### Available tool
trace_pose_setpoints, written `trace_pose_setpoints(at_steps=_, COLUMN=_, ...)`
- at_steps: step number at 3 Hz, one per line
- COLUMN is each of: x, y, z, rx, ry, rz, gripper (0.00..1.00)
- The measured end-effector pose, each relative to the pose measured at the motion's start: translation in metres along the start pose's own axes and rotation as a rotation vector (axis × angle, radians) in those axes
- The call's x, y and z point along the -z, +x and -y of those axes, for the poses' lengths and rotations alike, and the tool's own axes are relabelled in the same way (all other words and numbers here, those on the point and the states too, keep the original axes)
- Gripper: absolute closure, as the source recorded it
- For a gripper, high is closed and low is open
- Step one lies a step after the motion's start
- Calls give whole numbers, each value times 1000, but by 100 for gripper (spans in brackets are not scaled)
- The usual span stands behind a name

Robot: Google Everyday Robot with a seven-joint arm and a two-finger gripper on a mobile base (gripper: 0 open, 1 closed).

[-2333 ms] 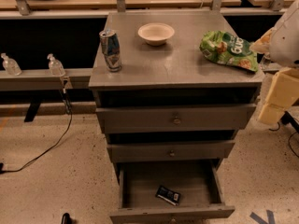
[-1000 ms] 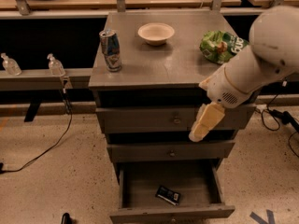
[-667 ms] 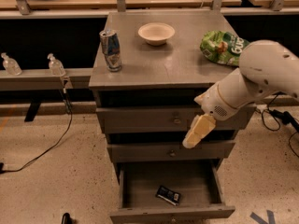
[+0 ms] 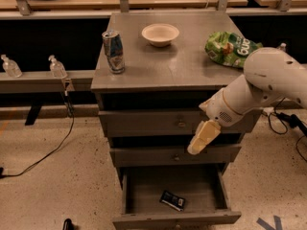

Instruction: Pick rxbar blueberry from bottom drawer and place on counter

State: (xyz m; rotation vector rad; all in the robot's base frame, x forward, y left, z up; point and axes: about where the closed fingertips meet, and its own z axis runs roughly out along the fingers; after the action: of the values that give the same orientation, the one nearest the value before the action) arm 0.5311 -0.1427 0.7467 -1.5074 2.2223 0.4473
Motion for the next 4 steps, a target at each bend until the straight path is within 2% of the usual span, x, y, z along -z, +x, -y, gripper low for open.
trace_pose_setpoints(at_steps=1, x=-29, y=2, z=-7, rx=42, ry=-74, rz=28, gripper=0)
trace_pose_setpoints(at_steps=2, x=-88, y=21, z=-28, rx=109, ry=-162, rz=124, gripper=0)
trace_pose_setpoints(at_steps=3, x=-138, y=46, z=-43, rx=173, ry=-171, rz=195, gripper=0)
trace_pose_setpoints(at_steps=4, x=-187, y=73, z=-56, rx=200, ry=-150, rz=219, gripper=0)
